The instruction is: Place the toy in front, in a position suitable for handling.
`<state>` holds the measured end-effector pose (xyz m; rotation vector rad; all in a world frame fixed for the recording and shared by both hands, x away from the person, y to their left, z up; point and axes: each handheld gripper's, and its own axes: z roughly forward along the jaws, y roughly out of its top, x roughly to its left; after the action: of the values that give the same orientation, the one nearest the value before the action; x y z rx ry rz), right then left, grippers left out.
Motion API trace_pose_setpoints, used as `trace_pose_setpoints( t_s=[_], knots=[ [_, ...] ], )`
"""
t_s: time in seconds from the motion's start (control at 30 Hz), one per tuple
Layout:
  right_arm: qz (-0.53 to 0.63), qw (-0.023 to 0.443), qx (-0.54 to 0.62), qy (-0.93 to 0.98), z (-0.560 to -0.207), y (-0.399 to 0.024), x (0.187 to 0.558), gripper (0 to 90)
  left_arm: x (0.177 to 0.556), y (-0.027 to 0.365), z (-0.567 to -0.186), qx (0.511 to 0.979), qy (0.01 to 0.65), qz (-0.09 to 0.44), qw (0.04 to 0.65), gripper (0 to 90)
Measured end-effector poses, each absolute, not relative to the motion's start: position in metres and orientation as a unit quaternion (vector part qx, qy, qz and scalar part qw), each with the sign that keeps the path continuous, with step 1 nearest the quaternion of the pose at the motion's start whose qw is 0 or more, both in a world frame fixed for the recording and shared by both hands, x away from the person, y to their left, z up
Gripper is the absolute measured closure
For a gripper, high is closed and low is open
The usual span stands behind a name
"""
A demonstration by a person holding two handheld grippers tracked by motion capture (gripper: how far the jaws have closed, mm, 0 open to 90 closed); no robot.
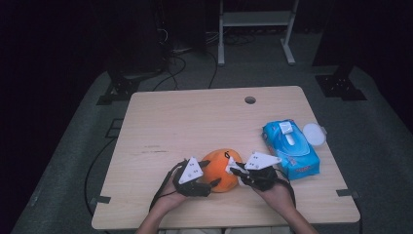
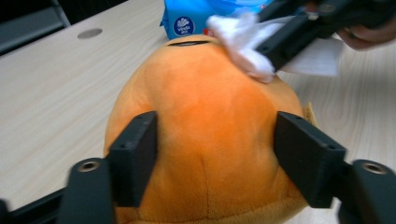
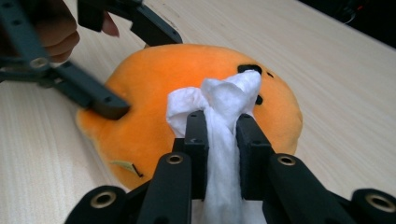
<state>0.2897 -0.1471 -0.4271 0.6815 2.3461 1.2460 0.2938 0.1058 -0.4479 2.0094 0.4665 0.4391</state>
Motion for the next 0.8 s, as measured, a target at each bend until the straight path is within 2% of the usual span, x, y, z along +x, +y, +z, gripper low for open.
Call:
trace_pose_setpoints(
  t_s=[0.17, 0.27, 0.3, 0.37, 0.47, 0.6, 0.7, 0.77, 0.8],
  knots=[
    [0.445, 0.212, 0.226, 0.840, -0.426, -0.140, 0.280, 77.3, 0.299, 0.113, -0.452, 0.827, 0.196, 0.175, 0.498, 37.7],
    [0.455, 0.201, 0.258, 0.828, -0.424, -0.151, 0.288, 77.4, 0.302, 0.116, -0.452, 0.822, 0.206, 0.171, 0.502, 38.8],
    [0.442, 0.215, 0.284, 0.823, -0.428, -0.165, 0.297, 77.5, 0.303, 0.117, -0.453, 0.820, 0.209, 0.168, 0.506, 38.9],
    [0.448, 0.195, 0.298, 0.820, -0.434, -0.175, 0.300, 77.6, 0.305, 0.118, -0.454, 0.818, 0.213, 0.163, 0.509, 39.0],
    [0.459, 0.175, 0.259, 0.831, -0.435, -0.161, 0.288, 77.7, 0.307, 0.119, -0.455, 0.817, 0.217, 0.164, 0.509, 39.3],
    [0.459, 0.188, 0.225, 0.839, -0.427, -0.144, 0.282, 77.8, 0.310, 0.124, -0.456, 0.812, 0.228, 0.152, 0.515, 40.3],
    [0.458, 0.187, 0.262, 0.829, -0.431, -0.154, 0.293, 77.8, 0.310, 0.123, -0.453, 0.811, 0.222, 0.142, 0.523, 38.5],
    [0.455, 0.186, 0.274, 0.827, -0.437, -0.159, 0.294, 77.9, 0.310, 0.124, -0.450, 0.806, 0.225, 0.138, 0.529, 31.9],
    [0.455, 0.186, 0.274, 0.827, -0.437, -0.159, 0.294, 77.9, 0.310, 0.125, -0.447, 0.804, 0.229, 0.139, 0.532, 31.9]
  ],
)
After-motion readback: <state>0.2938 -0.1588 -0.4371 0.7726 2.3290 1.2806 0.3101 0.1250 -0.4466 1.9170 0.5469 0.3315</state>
